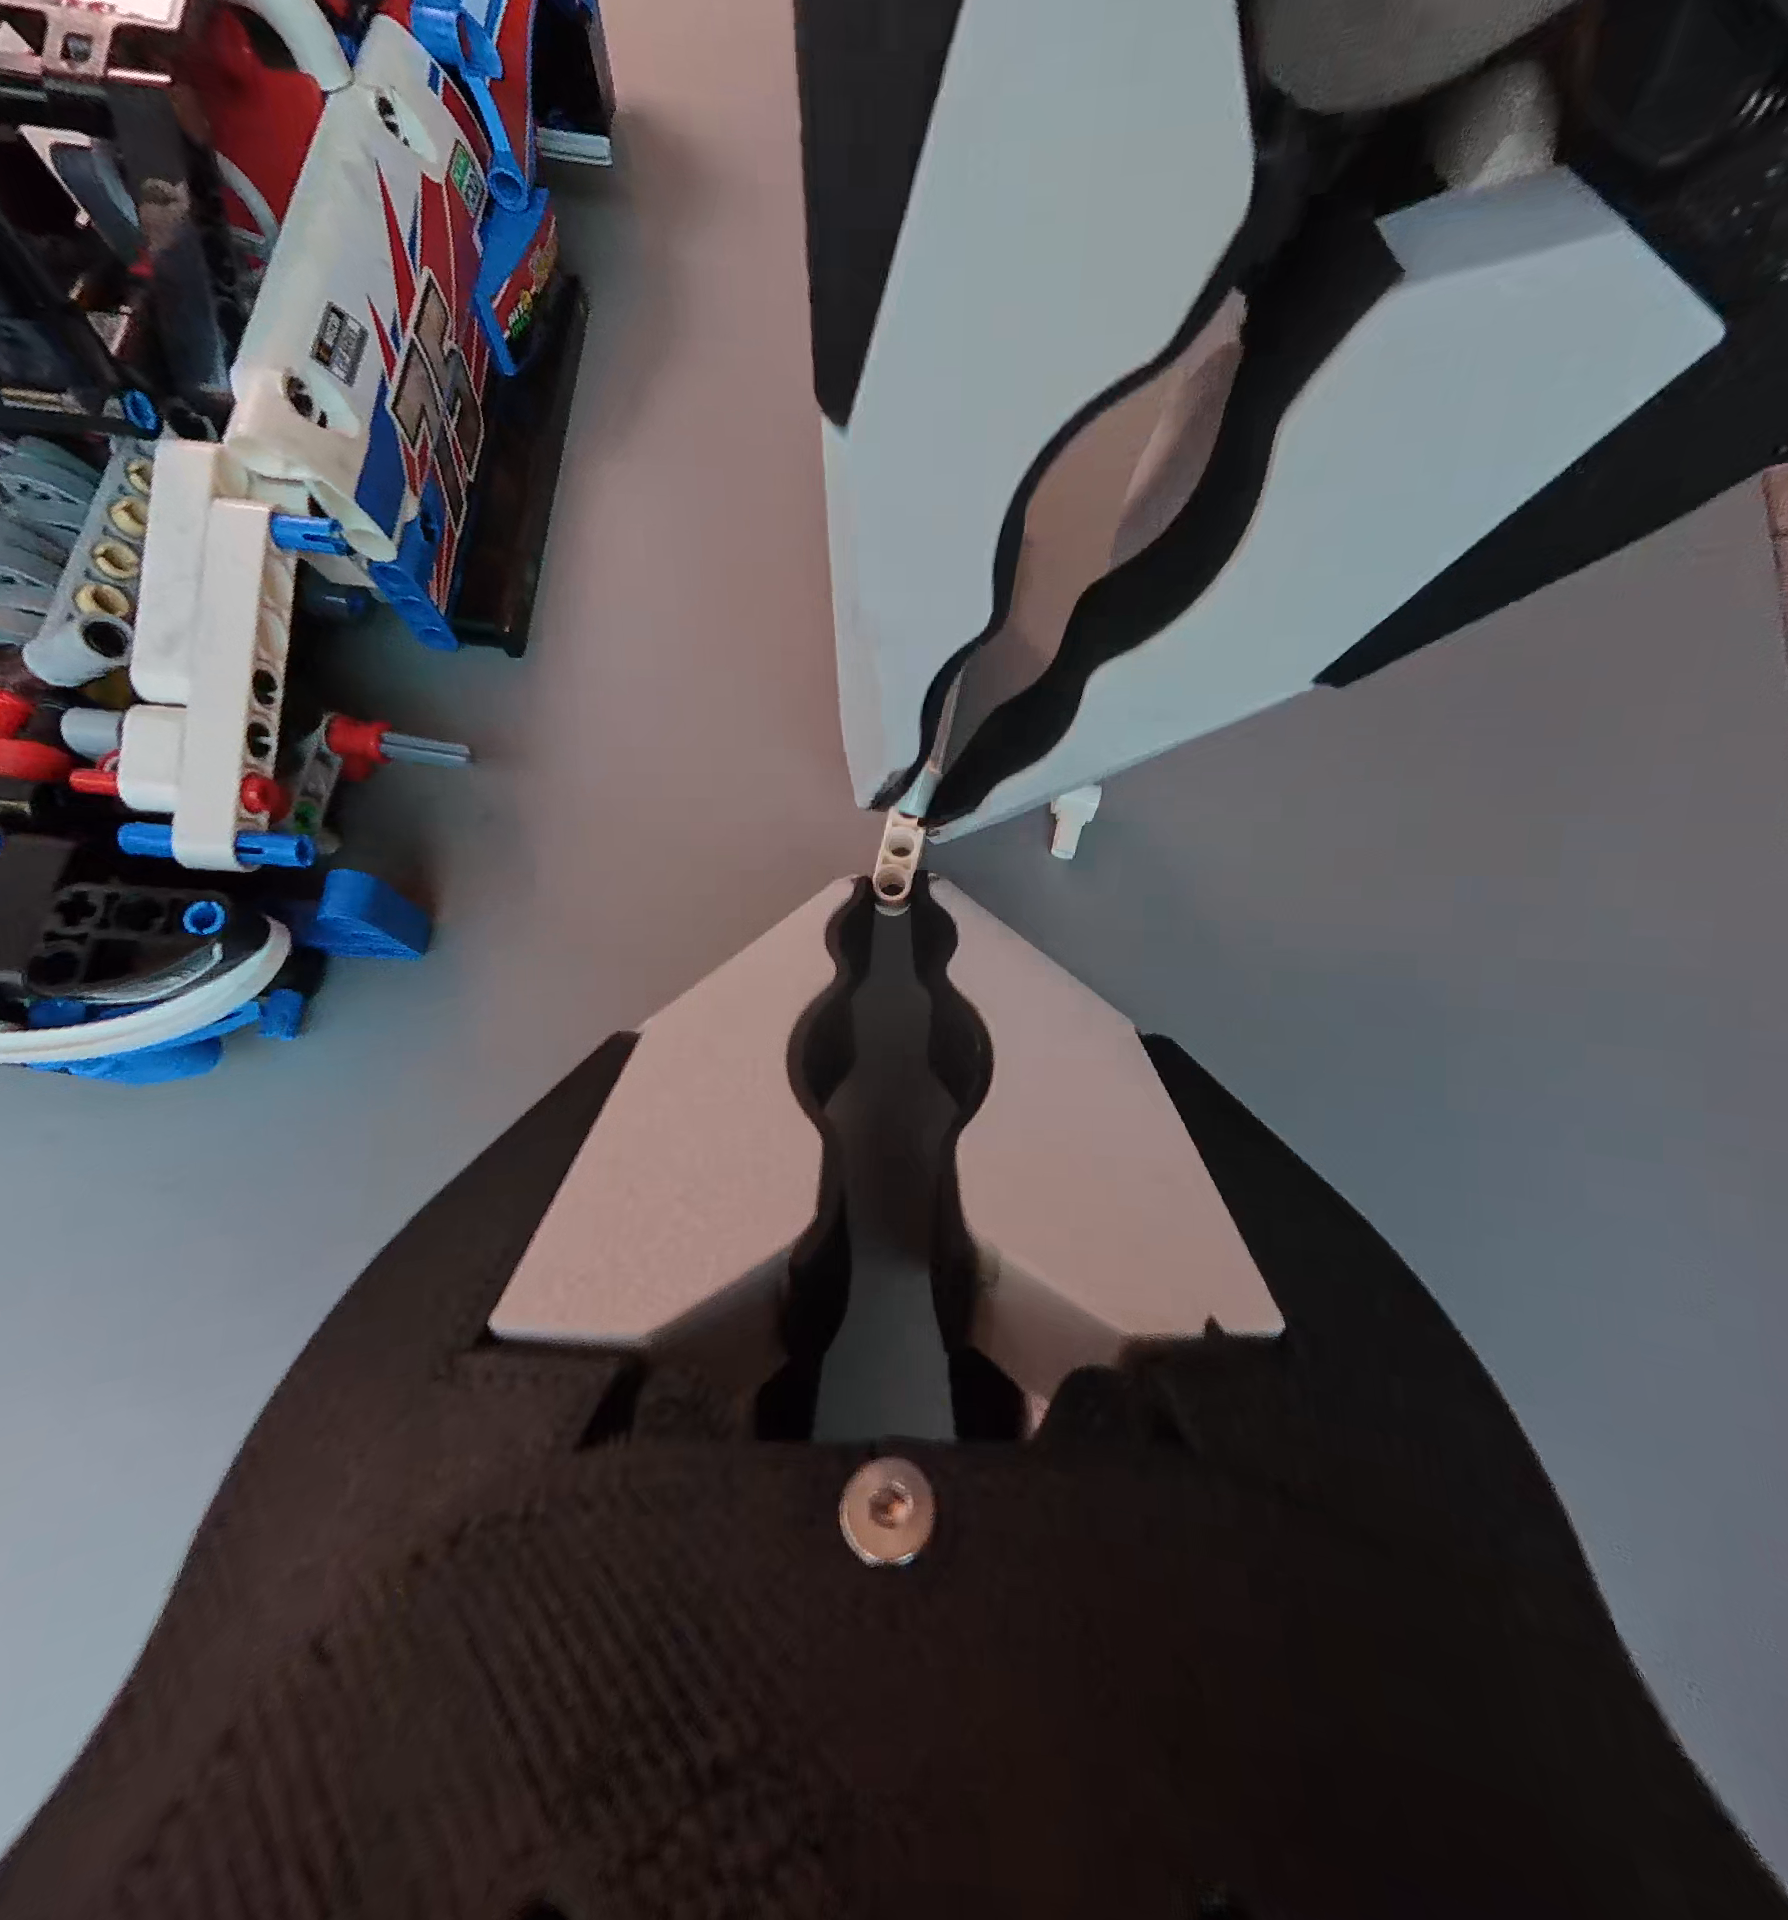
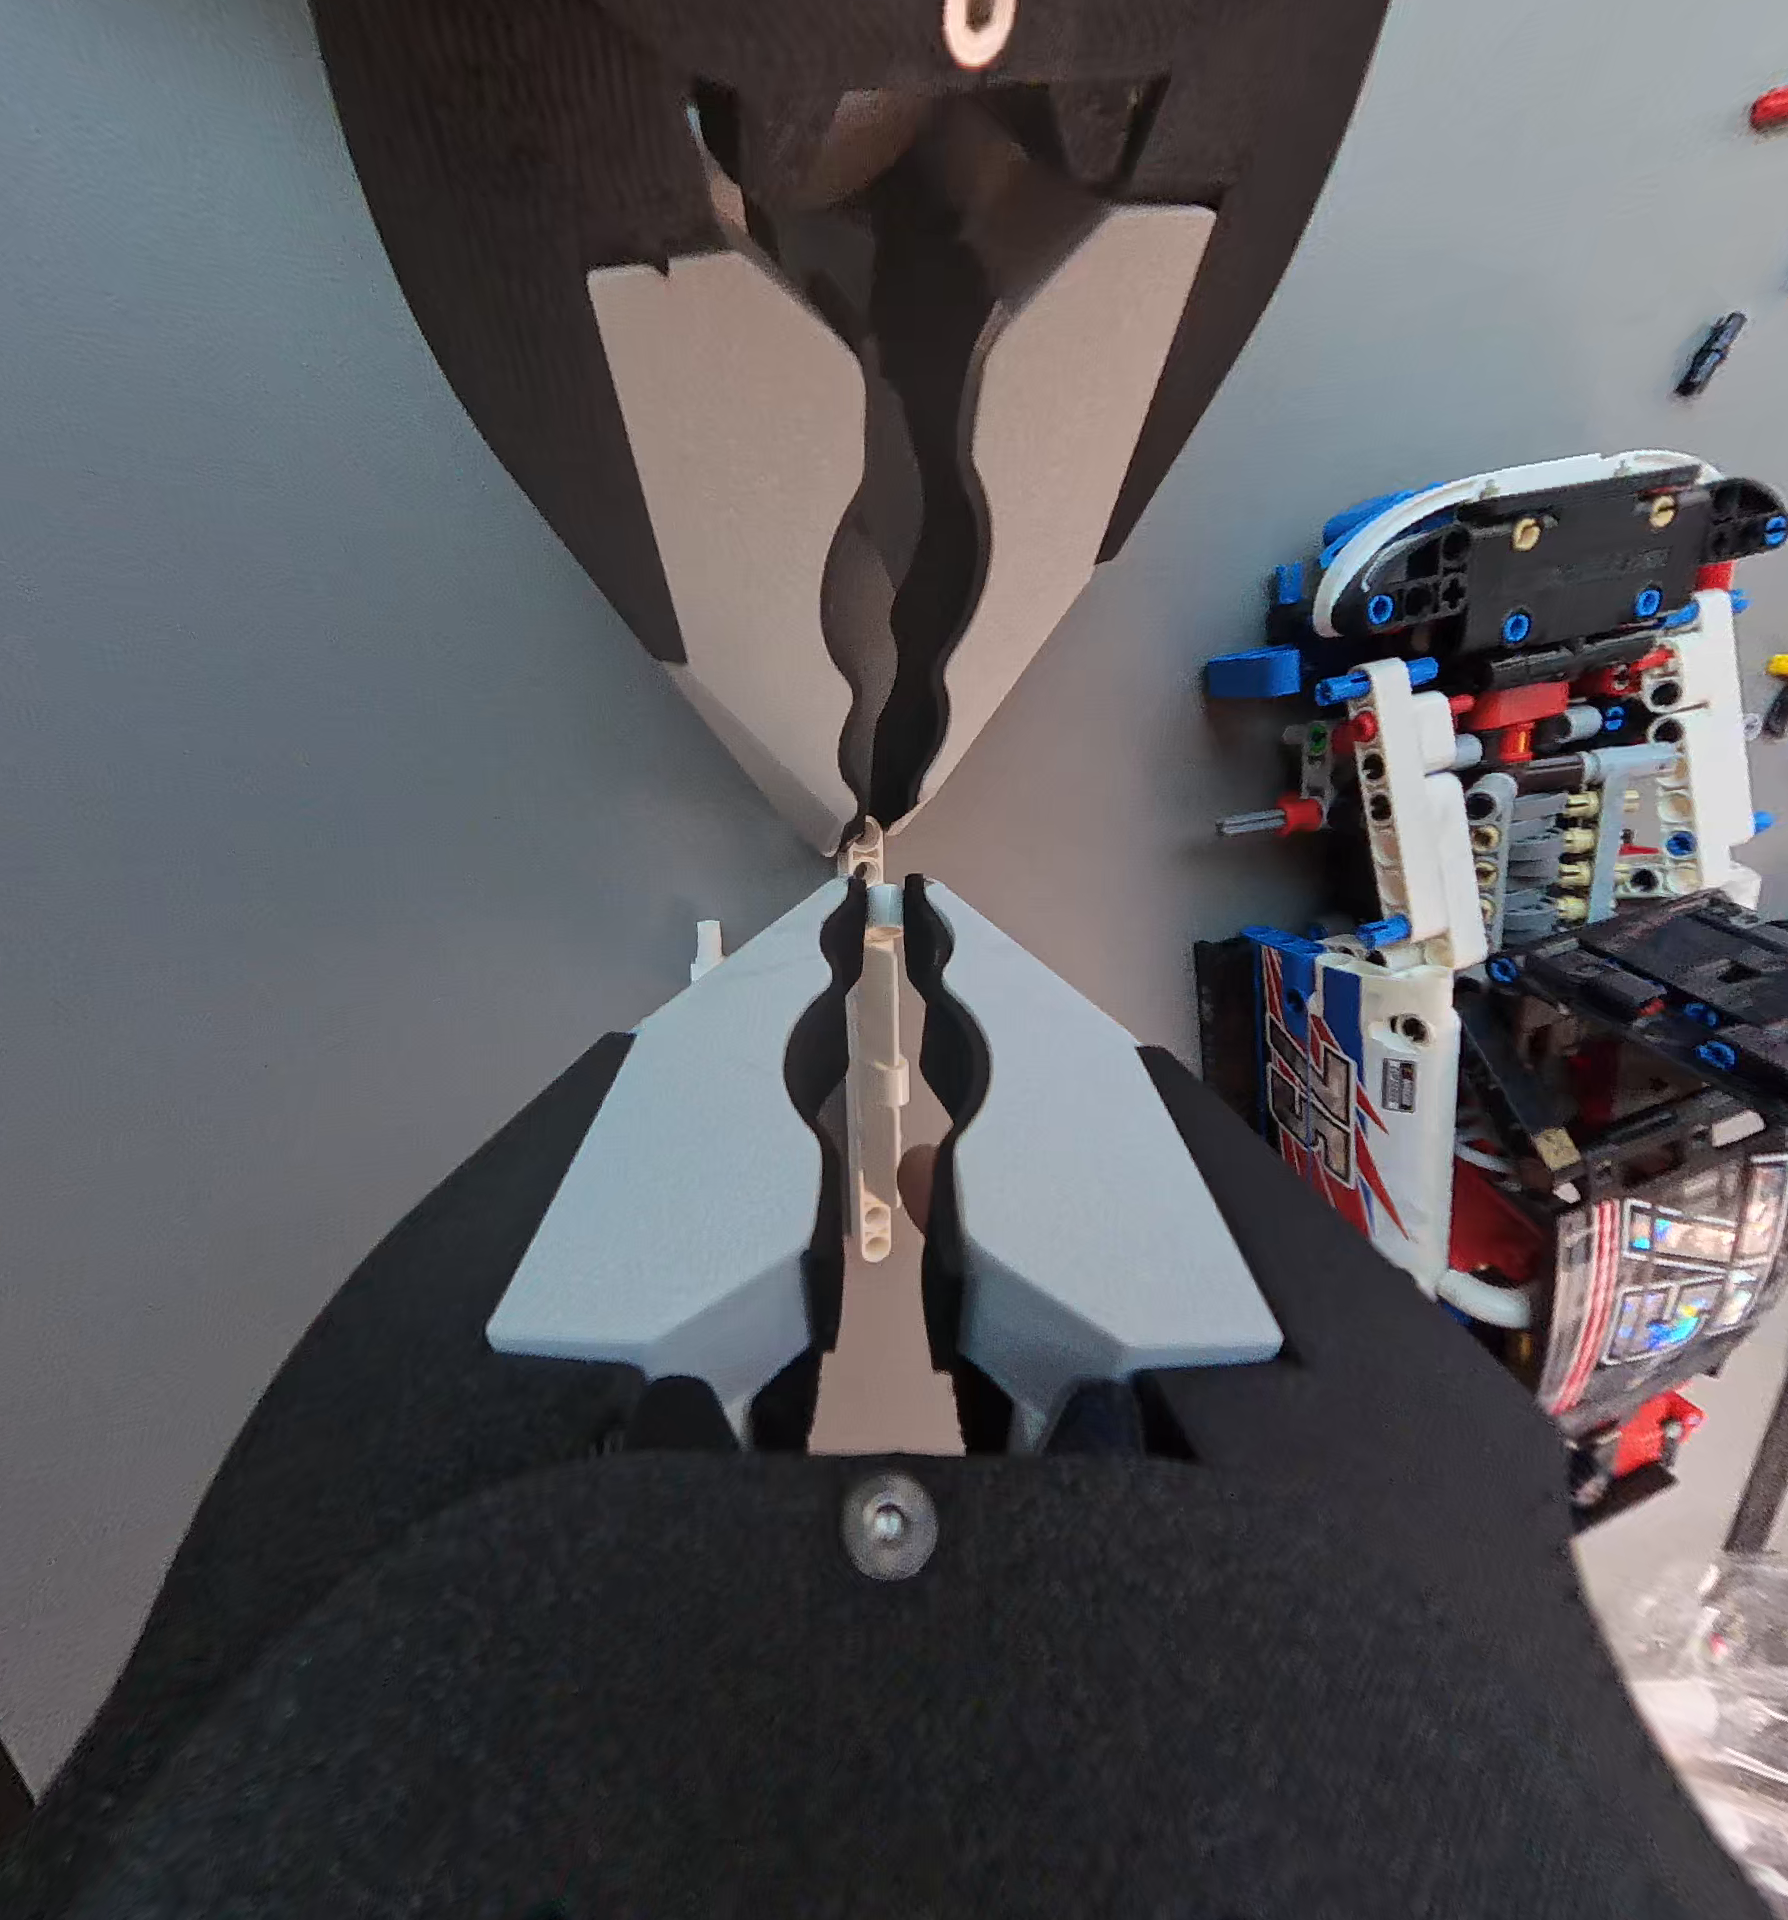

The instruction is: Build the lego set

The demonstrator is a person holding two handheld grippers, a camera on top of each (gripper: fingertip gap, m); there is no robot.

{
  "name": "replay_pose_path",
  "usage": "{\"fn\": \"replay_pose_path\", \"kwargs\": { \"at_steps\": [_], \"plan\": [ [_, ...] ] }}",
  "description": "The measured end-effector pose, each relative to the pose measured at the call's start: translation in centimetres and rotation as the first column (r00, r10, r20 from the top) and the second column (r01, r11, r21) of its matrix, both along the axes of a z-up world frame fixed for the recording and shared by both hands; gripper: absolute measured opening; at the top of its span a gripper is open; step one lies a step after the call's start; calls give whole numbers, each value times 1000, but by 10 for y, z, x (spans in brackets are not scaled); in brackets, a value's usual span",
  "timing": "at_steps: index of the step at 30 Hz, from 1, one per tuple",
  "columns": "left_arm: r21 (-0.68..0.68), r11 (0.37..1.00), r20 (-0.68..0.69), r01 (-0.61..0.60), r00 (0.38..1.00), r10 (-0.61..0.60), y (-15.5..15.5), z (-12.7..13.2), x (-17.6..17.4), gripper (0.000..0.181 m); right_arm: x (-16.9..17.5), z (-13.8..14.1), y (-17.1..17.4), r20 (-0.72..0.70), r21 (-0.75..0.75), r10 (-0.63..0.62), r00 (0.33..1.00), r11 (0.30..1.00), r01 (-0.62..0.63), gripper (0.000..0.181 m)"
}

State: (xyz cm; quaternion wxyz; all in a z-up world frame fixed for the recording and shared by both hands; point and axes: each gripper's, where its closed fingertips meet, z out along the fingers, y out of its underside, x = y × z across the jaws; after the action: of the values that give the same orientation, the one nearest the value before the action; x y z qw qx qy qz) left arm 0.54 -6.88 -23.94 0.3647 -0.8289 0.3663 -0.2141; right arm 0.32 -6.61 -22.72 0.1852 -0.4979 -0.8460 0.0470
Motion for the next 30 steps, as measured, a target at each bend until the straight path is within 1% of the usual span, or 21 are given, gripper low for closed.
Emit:
{"fn": "replay_pose_path", "kwargs": {
  "at_steps": [3,8,12,18,22,24,27,30],
  "plan": [
    [-4,1000,10,-14,1000,14,0,1,-1,5,2,-5,0,-35,-67,-39,999,997,37,6],
    [3,999,0,-34,999,34,2,0,-3,5,-4,-5,0,-174,-241,-161,972,963,117,6],
    [5,999,0,-36,999,36,2,0,-4,5,-10,2,7,-264,-287,-239,935,945,160,6],
    [3,999,1,-40,999,40,2,0,-4,5,-7,-1,9,-275,-205,-212,938,966,158,6],
    [5,999,-3,-41,999,41,2,0,-4,5,-7,-1,9,-326,-119,-139,935,987,105,6],
    [7,999,-4,-42,999,42,2,-1,-4,5,-7,0,9,-367,-27,-72,928,997,67,6],
    [7,999,-5,-40,999,40,2,-1,-5,5,-9,1,7,-438,113,17,899,993,36,6],
    [7,999,-6,-40,999,40,2,-1,-5,5,-8,1,6,-472,200,80,878,980,18,6]
  ]
}}
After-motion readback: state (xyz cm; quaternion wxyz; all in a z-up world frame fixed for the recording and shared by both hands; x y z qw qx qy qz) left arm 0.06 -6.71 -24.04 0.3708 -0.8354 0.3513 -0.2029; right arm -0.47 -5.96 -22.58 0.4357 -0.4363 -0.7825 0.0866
